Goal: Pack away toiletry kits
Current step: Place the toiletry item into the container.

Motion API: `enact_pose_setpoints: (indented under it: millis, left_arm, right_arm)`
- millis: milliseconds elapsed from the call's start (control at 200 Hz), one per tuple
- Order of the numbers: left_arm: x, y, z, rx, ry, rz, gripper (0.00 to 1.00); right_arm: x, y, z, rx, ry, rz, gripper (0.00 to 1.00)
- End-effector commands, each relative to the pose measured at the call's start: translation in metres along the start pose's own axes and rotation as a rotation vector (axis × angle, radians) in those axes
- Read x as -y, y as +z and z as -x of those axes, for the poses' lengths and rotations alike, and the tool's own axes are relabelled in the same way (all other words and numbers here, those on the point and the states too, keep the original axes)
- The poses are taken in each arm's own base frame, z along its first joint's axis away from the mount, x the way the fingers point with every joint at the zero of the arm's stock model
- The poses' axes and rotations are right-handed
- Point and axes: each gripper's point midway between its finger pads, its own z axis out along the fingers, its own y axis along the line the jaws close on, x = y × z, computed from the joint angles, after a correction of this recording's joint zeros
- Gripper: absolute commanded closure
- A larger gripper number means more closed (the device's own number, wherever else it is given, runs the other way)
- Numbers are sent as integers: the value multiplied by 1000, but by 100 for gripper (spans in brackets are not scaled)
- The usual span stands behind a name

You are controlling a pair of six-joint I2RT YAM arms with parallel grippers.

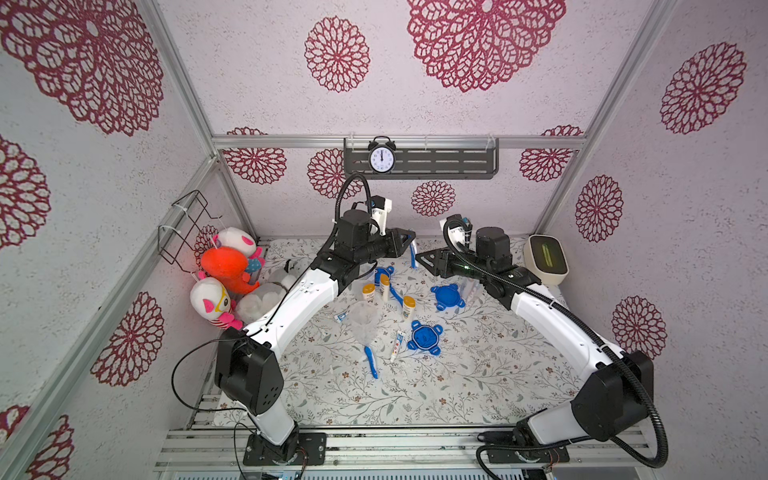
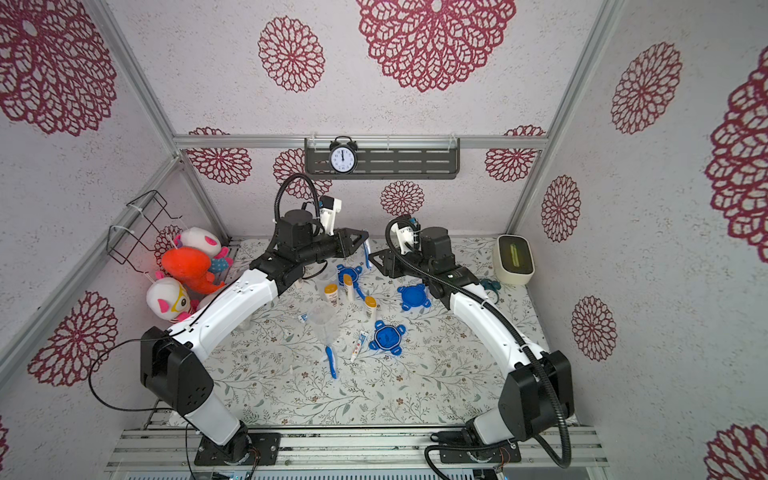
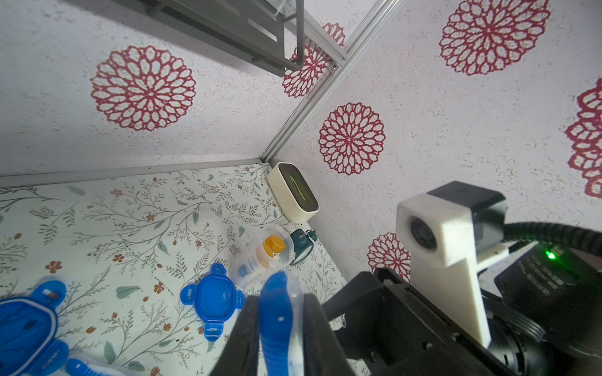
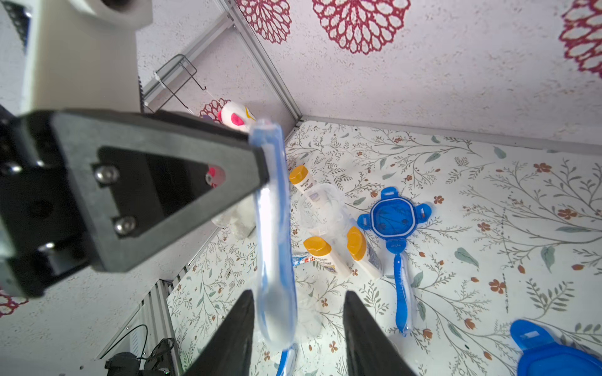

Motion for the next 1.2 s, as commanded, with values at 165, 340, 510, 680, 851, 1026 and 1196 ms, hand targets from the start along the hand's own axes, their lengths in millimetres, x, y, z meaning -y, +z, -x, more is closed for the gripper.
enact_pose_setpoints:
  millis: [165,340,510,680,851,1026,1196]
  left_arm:
    - [22,7,-1,-1,42,-73,93]
    - [25,11,-8,-21,48,-85,93]
    - [27,16,-12,-33,49,-96,93]
    - [26,22,-16,-53,50,-109,79]
    - [21,13,-11,-20,73,-78,33]
    - [-7,-10,-9,2,61,-20,23]
    - [-36,-21,-32,-31,77,22,19]
  right_arm:
    - [-15,-6,24,71,2,37,62]
    - [-14,-3,28,80,0,39,69]
    - [-11,-1,26,65,1,29,81]
    - [-5,-3,22,61,-13,-10,94]
    - [21,-8,8,70,-28,-134,97]
    - [86,-39,-12,127,-55,-392,97]
    - [150,-88,-21,248,-59,-572,96]
